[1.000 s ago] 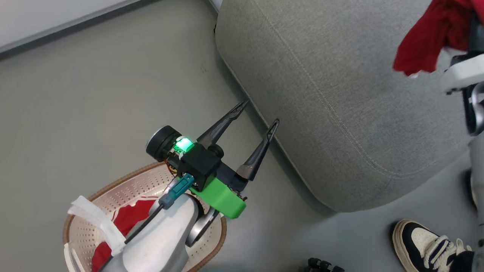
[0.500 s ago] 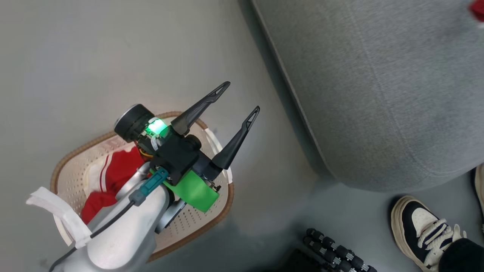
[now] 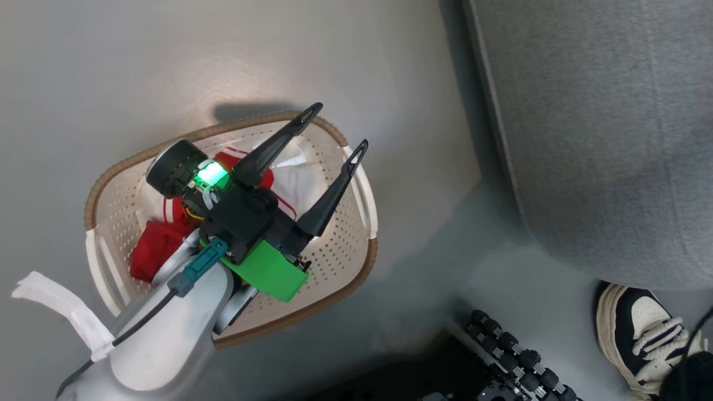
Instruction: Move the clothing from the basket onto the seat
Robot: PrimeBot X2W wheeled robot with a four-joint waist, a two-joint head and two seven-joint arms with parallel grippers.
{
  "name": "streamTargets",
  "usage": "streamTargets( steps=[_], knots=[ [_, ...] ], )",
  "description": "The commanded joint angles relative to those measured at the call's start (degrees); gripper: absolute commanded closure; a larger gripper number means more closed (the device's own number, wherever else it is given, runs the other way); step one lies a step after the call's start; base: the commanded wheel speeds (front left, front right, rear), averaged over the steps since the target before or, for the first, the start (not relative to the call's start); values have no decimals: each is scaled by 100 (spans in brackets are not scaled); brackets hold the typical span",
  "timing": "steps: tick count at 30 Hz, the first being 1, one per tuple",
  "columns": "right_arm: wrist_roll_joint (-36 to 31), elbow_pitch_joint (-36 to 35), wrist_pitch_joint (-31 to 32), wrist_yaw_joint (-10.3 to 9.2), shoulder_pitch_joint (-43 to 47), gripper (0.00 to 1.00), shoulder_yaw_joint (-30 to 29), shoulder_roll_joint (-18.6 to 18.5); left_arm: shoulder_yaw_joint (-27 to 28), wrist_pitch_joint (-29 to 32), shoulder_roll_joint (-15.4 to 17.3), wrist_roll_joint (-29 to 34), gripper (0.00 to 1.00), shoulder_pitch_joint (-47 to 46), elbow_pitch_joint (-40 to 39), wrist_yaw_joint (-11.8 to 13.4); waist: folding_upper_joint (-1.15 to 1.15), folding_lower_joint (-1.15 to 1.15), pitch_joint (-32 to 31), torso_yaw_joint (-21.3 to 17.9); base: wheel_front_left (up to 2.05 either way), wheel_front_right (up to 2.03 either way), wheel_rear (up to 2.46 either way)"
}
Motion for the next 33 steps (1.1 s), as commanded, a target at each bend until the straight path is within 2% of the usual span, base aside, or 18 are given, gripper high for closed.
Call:
streamTargets(
  steps=[1, 4, 9, 13, 21, 25, 33],
  knots=[
    [-90, 17, -53, -8, -21, 0, -43, 66, 42, -5, -9, 2, 0, -100, 29, -26, 0, -1, 116, 147, 0, 0, 0],
    [-115, 5, -141, -8, 161, 0, -93, 277, 131, -5, -95, -17, 0, -117, 68, -26, 0, -1, 22, 186, 0, 0, 0],
    [148, -62, -184, -8, 453, 0, 271, 409, 322, -5, -238, 32, 0, -66, 154, -26, 0, -1, -202, 295, 0, 0, 0],
    [714, -292, -188, -9, 918, 0, 887, 446, 566, -5, -371, 54, 0, 2, 246, -26, 0, -1, -437, 431, 0, 0, 0],
    [1795, -1404, -183, -8, 2287, 0, 2219, 680, 1309, -5, -733, 47, 0, 347, 543, -24, 0, -1, -1200, 809, 0, 0, 0],
    [2078, -1817, -185, -8, 2830, 0, 2937, 707, 1847, -5, -903, 122, 0, 607, 750, -24, 0, -1, -1602, 1044, 0, 0, 0],
    [2543, -2070, -185, -8, 3455, 0, 3750, 890, 2955, -5, -1221, 357, 0, 1126, 1251, -22, 0, -1, -2316, 1472, 0, 0, 0]
  ],
)
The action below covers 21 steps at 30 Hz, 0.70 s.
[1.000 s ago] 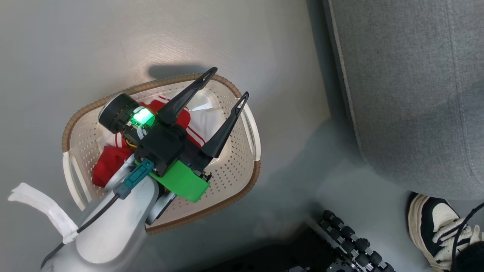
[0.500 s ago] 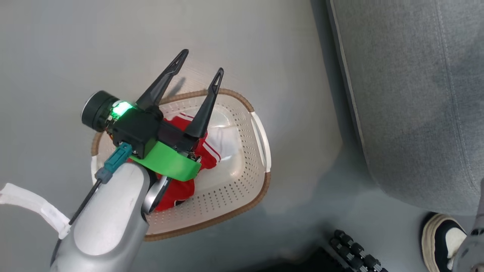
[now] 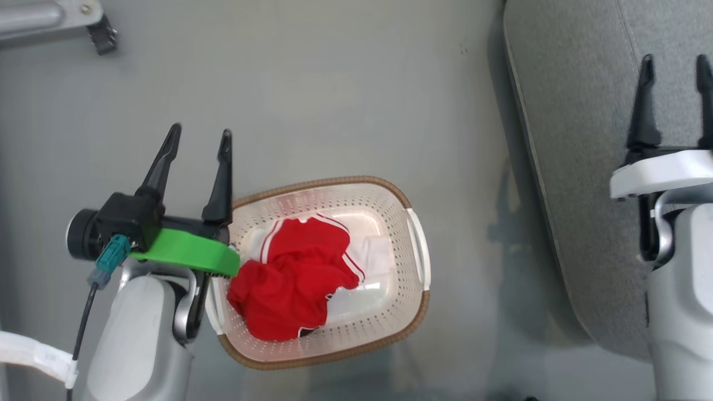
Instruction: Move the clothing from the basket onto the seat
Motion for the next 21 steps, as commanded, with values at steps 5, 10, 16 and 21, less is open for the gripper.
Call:
streamTargets(
  steps=[5, 10, 16, 21],
  knots=[
    [136, 76, -12, -8, 481, 0, 622, 145, 669, -5, -171, 298, 0, 340, 359, 11, 0, 1, -995, 647, 0, 0, 0],
    [169, 156, -12, -8, 790, 0, 1037, 254, 1082, -5, -284, 470, 0, 555, 568, 51, 0, 1, -1336, 711, 0, 0, 0],
    [351, 331, -12, -8, 1233, 0, 1284, 298, 1413, -5, -370, 636, 0, 876, 740, 139, 0, 1, -1778, 749, 0, 0, 0],
    [676, 411, -12, -8, 1570, 0, 1578, 295, 1515, -5, -403, 766, 0, 1196, 766, 161, 0, 1, -2087, 731, 0, 0, 0]
  ],
)
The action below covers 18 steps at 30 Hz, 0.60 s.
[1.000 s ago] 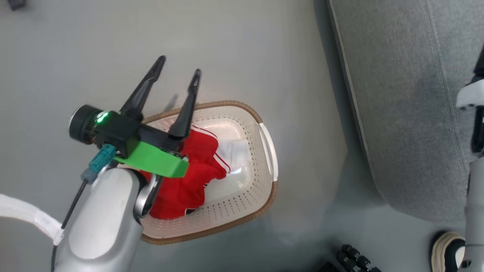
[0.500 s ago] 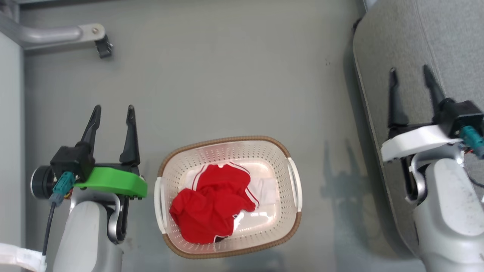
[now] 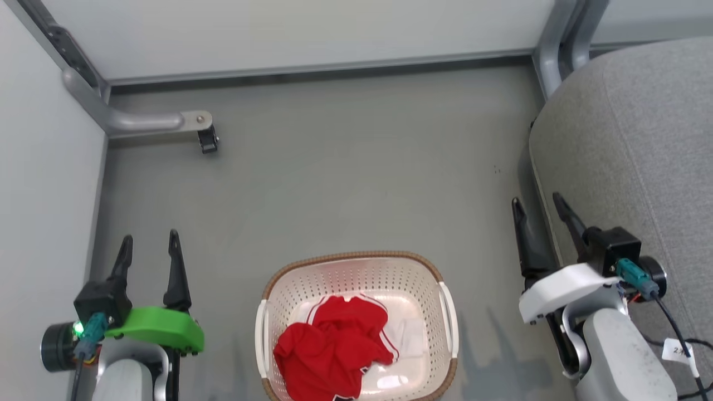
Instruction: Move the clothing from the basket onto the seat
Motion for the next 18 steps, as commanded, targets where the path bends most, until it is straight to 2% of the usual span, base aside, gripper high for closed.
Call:
streamTargets(
  steps=[1, 9, 18],
  knots=[
    [126, 61, -12, -8, 214, 0, 20, -29, 58, -5, -9, 48, 0, 220, -18, 60, 0, 1, -403, 68, 0, 0, 0],
    [231, 62, -12, -8, 562, 0, 128, -30, -48, -5, -22, -138, 0, 770, -238, 142, 0, 1, -814, 53, 0, 0, 0],
    [236, -3, -12, -8, 640, 0, 142, -26, -313, -5, -22, -239, 0, 939, -362, 135, 0, 1, -869, 39, 0, 0, 0]
  ],
)
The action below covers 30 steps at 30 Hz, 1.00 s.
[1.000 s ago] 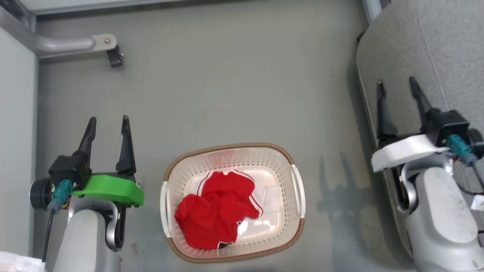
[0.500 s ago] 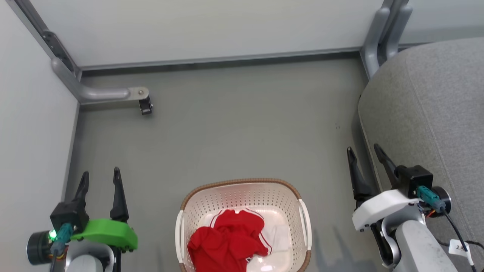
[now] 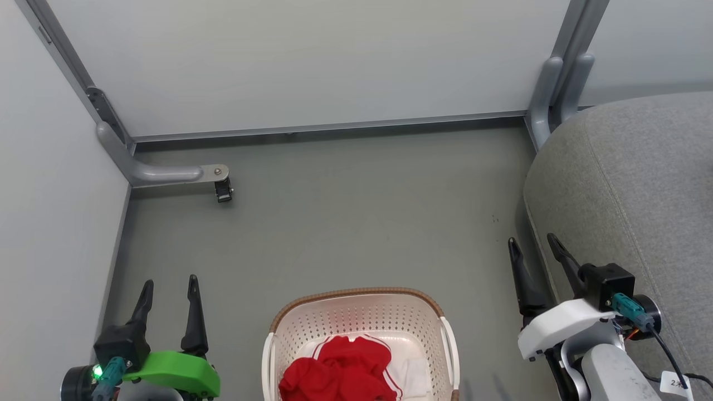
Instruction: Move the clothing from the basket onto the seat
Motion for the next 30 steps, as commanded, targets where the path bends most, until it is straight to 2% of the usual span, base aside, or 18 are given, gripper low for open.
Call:
streamTargets(
  steps=[1, 7, 13, 24, 30],
  knots=[
    [8, -28, -12, -8, 15, 0, 6, -24, -32, -5, 0, -18, 0, 43, -18, -4, 0, 1, 48, -16, 0, 0, 0],
    [-9, -193, -12, -8, -315, 0, 48, -23, -306, -5, 0, -99, 0, -268, 109, -85, 0, 1, 539, -104, 0, 0, 0],
    [-37, -492, -12, -8, -865, 0, 95, -23, -852, -5, 2, -156, 0, -757, 476, -225, 0, 1, 1407, -274, 0, 0, 0],
    [123, -1041, -12, -8, -1742, 0, 256, -18, -1835, -5, 19, -94, 0, -2092, 1875, -284, 0, 1, 3023, -650, 0, 0, 0],
    [194, -1238, -12, -8, -1975, 0, 293, -20, -2445, -5, 181, 44, 0, -2907, 2909, -286, 0, 1, 3724, -856, 0, 0, 0]
  ],
)
